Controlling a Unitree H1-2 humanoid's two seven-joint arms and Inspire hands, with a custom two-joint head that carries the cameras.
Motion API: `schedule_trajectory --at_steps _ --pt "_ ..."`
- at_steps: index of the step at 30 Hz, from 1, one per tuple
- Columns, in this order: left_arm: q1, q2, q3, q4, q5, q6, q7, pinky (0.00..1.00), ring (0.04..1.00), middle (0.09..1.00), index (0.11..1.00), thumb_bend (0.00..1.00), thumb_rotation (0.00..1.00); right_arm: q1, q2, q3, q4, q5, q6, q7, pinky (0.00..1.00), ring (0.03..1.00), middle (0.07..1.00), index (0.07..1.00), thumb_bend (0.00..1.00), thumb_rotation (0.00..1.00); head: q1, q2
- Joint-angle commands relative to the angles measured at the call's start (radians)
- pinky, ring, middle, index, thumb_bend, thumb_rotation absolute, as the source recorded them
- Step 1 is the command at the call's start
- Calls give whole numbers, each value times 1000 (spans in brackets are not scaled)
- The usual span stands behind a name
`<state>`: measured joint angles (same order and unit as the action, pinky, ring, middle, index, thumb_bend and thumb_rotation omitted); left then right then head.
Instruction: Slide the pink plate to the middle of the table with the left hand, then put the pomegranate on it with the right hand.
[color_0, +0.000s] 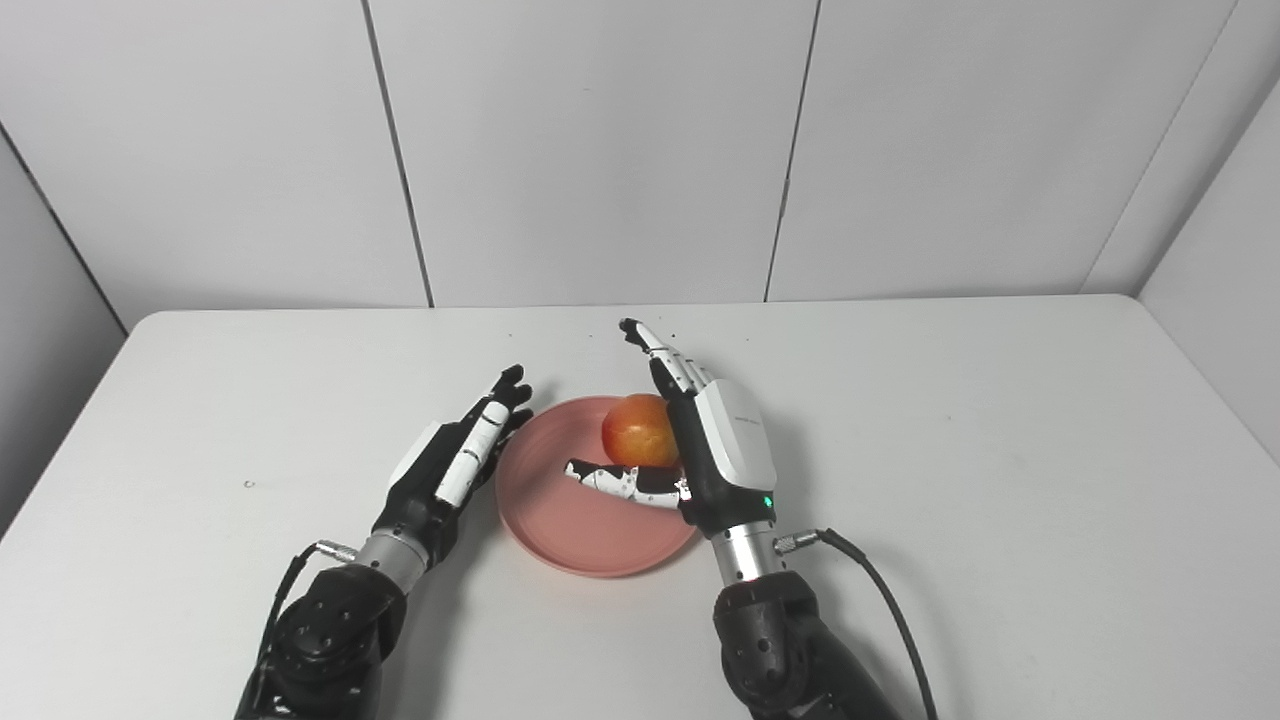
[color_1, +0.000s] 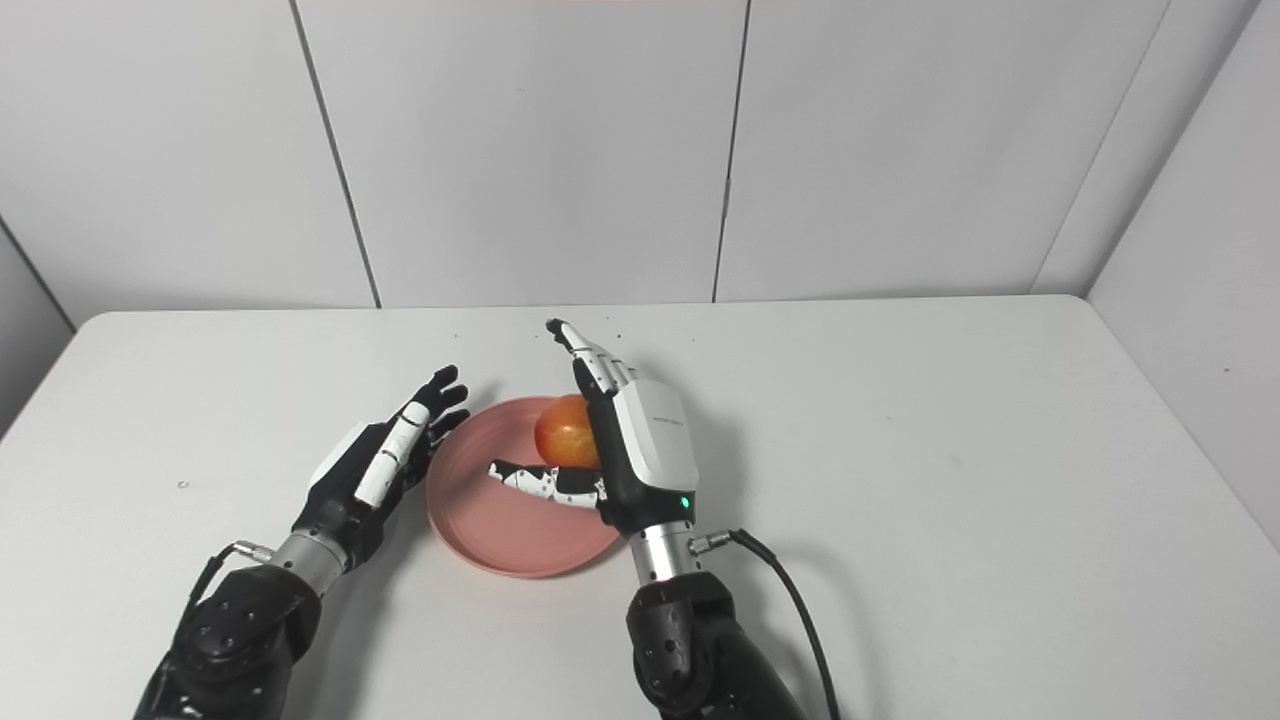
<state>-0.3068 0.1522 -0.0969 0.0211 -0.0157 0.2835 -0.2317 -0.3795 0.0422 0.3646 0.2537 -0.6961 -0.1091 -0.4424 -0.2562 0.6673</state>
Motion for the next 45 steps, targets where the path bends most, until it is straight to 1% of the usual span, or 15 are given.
schedule_trajectory --at_steps 1,4,5,6,9,14,15,19,23,27,29,33,37,41,45 --pt "-25 2 -2 -19 2 -1 -1 922 950 980 972 525 1000 -17 9 -14 -41 10 -65 -31 812 851 867 893 616 465 2 0" --pt "-25 0 0 -20 0 2 0 921 948 977 969 525 1000 -10 10 -30 -50 30 -71 -23 817 858 875 898 620 578 3 1" --pt "-24 0 1 -20 -1 1 0 924 950 977 972 524 1000 -6 12 -38 -56 42 -71 -18 821 865 881 902 608 632 3 1" --pt "-24 -1 1 -19 0 0 2 924 950 977 972 524 1000 -3 13 -46 -60 57 -74 -14 822 866 881 902 606 638 3 1" --pt "-23 0 0 -21 5 0 5 920 947 972 970 533 1000 6 19 -66 -71 93 -76 -6 824 865 878 899 590 727 2 3" --pt "-23 1 1 -28 7 10 7 919 946 971 972 530 1000 11 33 -108 -66 176 -90 5 781 841 857 884 571 833 4 4" --pt "-24 0 2 -26 7 11 9 921 946 972 973 530 1000 13 34 -116 -65 194 -89 11 789 852 864 888 568 893 3 4" --pt "-23 -1 2 -24 13 5 15 917 945 971 974 524 1000 16 37 -140 -60 230 -93 16 801 861 863 884 563 985 3 4" --pt "-21 -8 8 -27 12 11 29 912 938 963 966 527 1000 20 38 -156 -50 252 -105 22 832 874 866 886 554 1000 4 5" --pt "-21 -12 13 -25 13 11 42 910 935 957 963 523 1000 19 52 -181 -27 301 -144 20 852 865 856 874 556 1000 5 5" --pt "-20 -12 14 -27 16 12 46 910 935 958 965 521 1000 20 59 -191 -21 323 -147 27 860 870 861 875 554 1000 5 7" --pt "-20 -10 15 -24 17 -2 49 917 940 965 972 514 1000 25 70 -209 -15 366 -148 43 864 886 876 884 541 1000 3 8" --pt "-17 -14 21 -29 13 4 58 925 950 978 986 521 1000 36 85 -232 -23 427 -128 78 871 900 883 883 538 1000 5 11" --pt "-14 -17 24 -26 16 -11 64 928 958 985 995 515 1000 39 91 -252 -18 476 -125 112 878 894 887 891 559 1000 5 13" --pt "-12 -21 25 -25 21 -28 72 940 967 994 1000 485 1000 41 90 -266 -9 507 -128 138 888 888 893 898 573 1000 9 16"
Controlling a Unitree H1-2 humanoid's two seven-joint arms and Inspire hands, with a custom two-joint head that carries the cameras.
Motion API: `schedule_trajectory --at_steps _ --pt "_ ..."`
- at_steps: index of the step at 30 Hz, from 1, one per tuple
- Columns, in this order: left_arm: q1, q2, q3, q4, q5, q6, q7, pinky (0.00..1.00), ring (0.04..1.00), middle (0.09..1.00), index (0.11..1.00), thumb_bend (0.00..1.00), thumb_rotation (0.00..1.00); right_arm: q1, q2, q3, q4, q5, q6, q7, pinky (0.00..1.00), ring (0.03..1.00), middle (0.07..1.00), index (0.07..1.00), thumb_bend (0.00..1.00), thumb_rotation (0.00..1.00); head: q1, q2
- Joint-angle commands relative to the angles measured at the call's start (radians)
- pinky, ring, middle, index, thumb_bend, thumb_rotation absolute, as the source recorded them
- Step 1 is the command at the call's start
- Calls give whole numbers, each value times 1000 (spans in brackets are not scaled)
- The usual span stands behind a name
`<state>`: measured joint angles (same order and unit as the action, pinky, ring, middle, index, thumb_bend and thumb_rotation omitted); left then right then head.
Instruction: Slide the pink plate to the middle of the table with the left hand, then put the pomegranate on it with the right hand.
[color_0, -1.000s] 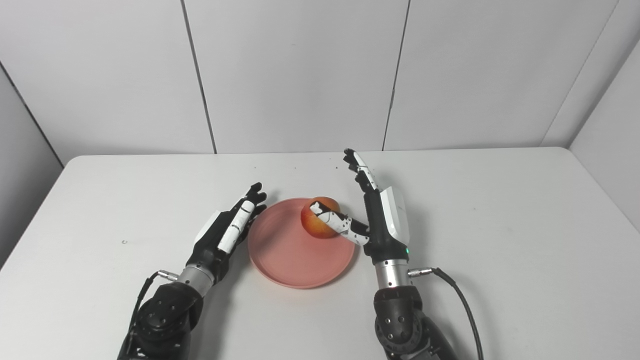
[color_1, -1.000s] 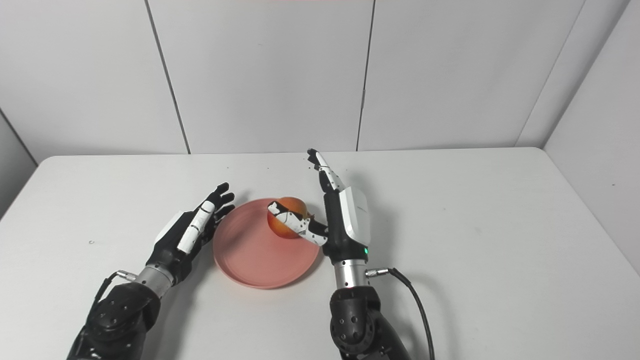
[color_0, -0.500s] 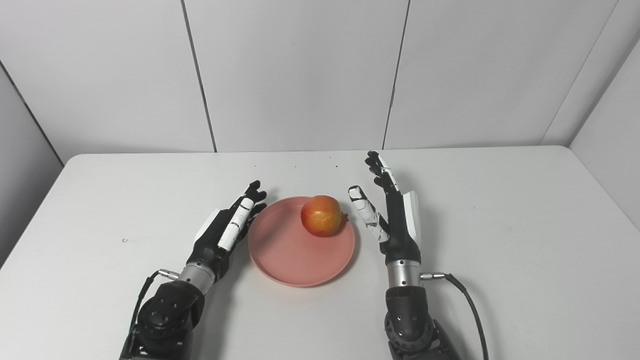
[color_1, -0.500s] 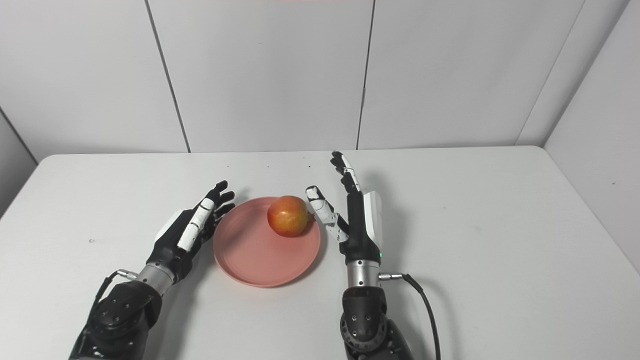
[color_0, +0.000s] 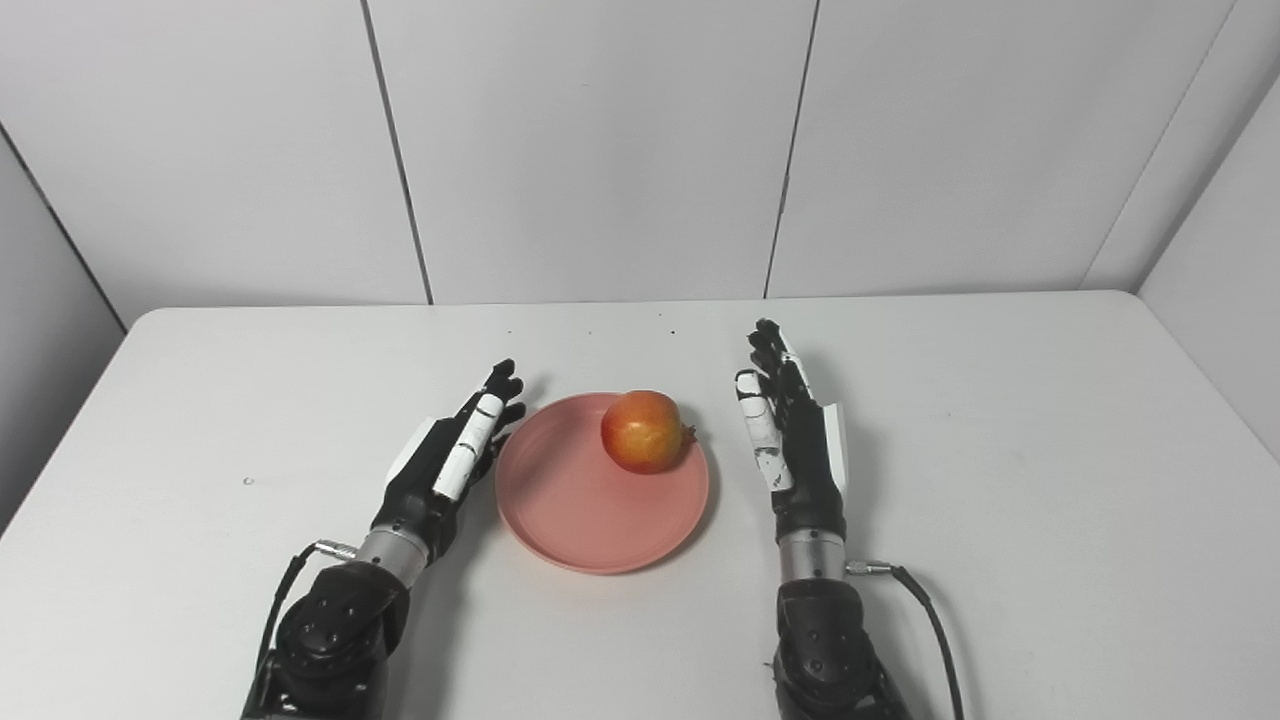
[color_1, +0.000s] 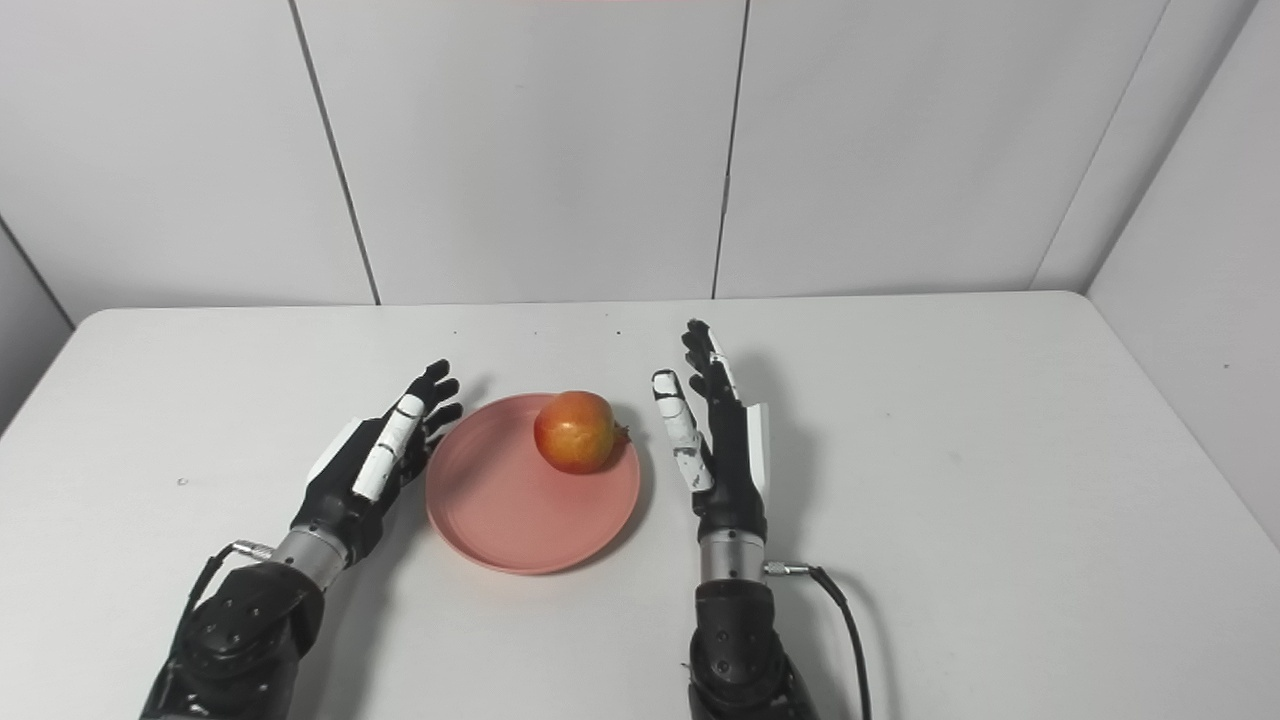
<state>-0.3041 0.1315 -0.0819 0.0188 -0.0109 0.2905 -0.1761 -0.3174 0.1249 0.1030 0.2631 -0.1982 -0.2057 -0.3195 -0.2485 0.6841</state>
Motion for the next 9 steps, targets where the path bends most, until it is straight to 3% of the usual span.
schedule_trajectory --at_steps 1,9 --pt "-14 -1 9 -23 19 -40 22 943 970 996 1000 482 1000 -20 10 -8 -19 17 -27 20 888 886 894 898 576 1000 2 -1" --pt "-10 -24 21 -14 29 -77 54 953 983 1000 1000 492 1000 -10 20 -36 -19 64 -1 51 904 879 901 899 571 1000 21 1"
